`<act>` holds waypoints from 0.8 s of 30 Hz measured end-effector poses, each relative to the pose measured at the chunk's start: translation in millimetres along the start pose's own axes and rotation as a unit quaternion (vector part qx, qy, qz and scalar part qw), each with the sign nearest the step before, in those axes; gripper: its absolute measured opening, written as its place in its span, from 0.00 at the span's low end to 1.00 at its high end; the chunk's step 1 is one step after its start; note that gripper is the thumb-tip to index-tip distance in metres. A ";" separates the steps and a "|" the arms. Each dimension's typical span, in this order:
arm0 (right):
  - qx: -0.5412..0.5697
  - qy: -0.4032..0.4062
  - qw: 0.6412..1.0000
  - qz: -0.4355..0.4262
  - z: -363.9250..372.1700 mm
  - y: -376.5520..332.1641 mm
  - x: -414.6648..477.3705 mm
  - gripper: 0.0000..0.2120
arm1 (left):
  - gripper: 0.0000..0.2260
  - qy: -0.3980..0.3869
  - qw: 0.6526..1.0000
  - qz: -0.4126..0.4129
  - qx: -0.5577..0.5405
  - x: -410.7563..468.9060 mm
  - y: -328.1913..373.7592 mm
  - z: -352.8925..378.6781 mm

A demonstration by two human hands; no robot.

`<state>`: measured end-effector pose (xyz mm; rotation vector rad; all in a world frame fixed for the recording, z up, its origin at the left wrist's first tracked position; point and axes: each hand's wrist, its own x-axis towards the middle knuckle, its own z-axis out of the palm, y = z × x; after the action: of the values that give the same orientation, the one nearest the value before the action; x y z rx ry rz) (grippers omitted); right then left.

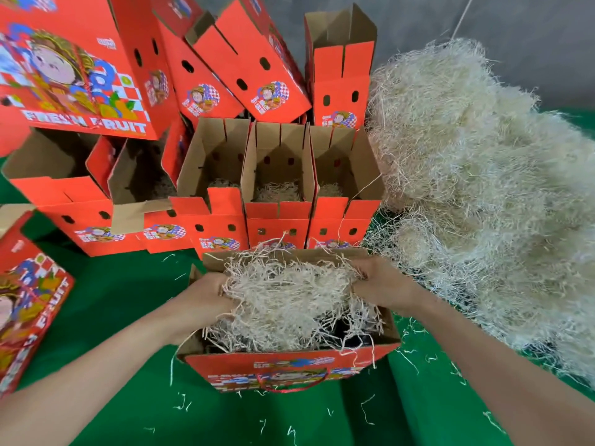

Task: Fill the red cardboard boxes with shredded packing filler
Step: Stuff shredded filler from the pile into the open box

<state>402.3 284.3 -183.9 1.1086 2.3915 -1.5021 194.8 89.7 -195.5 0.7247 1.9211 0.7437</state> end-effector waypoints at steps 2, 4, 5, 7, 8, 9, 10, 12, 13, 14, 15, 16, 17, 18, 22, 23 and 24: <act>0.091 -0.072 0.993 -0.030 7.7 -9.0 -4.8 0.14 | 0.25 -0.043 0.998 0.017 -0.032 -0.4 6.3 4.1; 0.092 -0.142 0.985 -0.041 20.8 -17.0 -4.6 0.24 | 0.22 -0.076 0.994 0.040 -0.062 -2.0 18.0 13.6; 0.079 -0.160 0.983 -0.042 29.1 -18.7 -1.9 0.26 | 0.18 -0.079 0.994 0.045 -0.067 -1.8 23.1 19.7; 0.056 -0.137 0.987 -0.055 41.4 -20.9 4.7 0.17 | 0.16 -0.067 0.995 0.026 -0.068 0.4 29.9 27.2; 0.035 -0.105 0.992 -0.064 41.2 -19.1 7.8 0.14 | 0.18 -0.050 0.997 -0.001 -0.064 1.5 31.3 26.2; -0.004 -0.062 0.996 -0.068 36.6 -18.0 7.6 0.12 | 0.20 -0.033 0.997 -0.020 -0.064 1.6 31.9 22.5; -0.047 -0.029 0.996 -0.073 30.0 -13.5 6.9 0.10 | 0.21 -0.020 0.997 -0.027 -0.069 1.0 31.8 16.7; -0.094 0.028 0.992 -0.081 14.0 -1.8 5.6 0.18 | 0.28 0.000 0.998 -0.039 -0.051 -0.5 27.6 3.6; -0.109 0.042 0.991 -0.068 7.0 1.4 5.5 0.23 | 0.31 0.007 0.999 -0.040 -0.026 -1.9 24.6 -1.7; -0.122 0.044 0.990 -0.058 2.8 3.7 4.3 0.25 | 0.33 0.009 0.999 -0.039 0.001 -4.9 22.8 -5.0; -0.133 0.043 0.989 -0.053 0.1 3.7 2.7 0.26 | 0.33 0.008 0.999 -0.038 0.020 -6.8 21.6 -6.0; -0.149 0.042 0.987 -0.050 -2.2 3.8 2.6 0.28 | 0.33 0.004 0.999 -0.035 0.035 -7.4 20.3 -6.7; -0.157 0.046 0.986 -0.044 -4.3 4.3 2.3 0.29 | 0.33 0.005 0.998 -0.030 0.059 -8.0 19.4 -6.4; -0.161 0.062 0.984 -0.038 -6.8 3.1 1.1 0.31 | 0.32 0.009 0.996 -0.026 0.082 -9.1 19.5 -6.7; -0.113 0.080 0.990 -0.015 -11.1 -2.7 -5.5 0.27 | 0.23 0.016 0.999 -0.017 0.045 -9.0 20.2 -8.6; -0.046 0.057 0.997 -0.006 -9.4 -7.2 -8.6 0.24 | 0.24 0.005 1.000 -0.029 -0.008 -7.8 21.6 -8.3; 0.019 0.017 1.000 0.005 -7.5 -10.7 -12.5 0.22 | 0.24 -0.003 0.996 -0.043 -0.076 -6.4 23.4 -7.1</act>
<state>406.8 281.4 -166.7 1.1617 2.3848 -1.5430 195.2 98.6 -171.9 0.5466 1.8556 0.8218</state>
